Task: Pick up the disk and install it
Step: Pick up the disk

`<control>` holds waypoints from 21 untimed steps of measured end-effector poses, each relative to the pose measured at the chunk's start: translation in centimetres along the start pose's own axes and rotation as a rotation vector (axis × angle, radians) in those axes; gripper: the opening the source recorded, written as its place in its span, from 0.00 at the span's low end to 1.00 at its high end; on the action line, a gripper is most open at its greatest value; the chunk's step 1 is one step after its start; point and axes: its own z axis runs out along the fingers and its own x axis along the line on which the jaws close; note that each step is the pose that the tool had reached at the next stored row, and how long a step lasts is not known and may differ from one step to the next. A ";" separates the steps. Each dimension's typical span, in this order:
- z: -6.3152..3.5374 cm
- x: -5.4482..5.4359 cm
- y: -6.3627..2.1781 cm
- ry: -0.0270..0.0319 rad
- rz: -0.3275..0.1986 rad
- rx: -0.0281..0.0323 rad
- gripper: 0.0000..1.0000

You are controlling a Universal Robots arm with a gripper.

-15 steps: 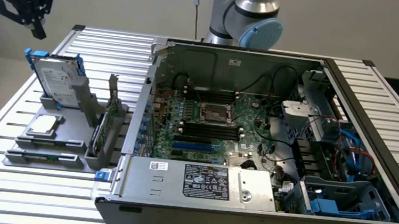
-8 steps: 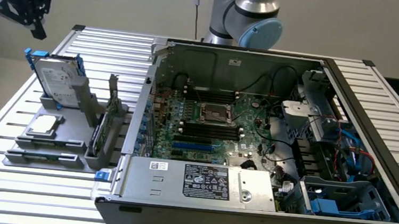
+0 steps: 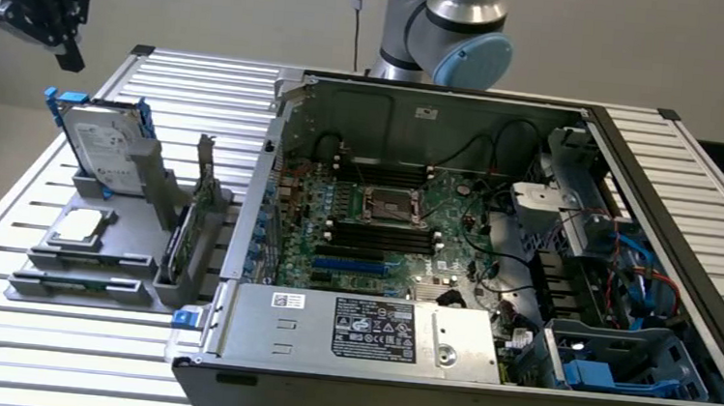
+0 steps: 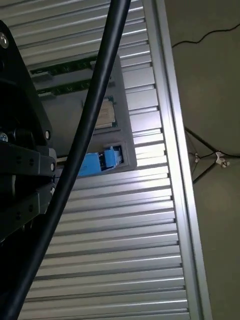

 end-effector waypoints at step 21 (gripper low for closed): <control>0.73 0.1 1.58 0.0014 -0.104 -0.0008 0.11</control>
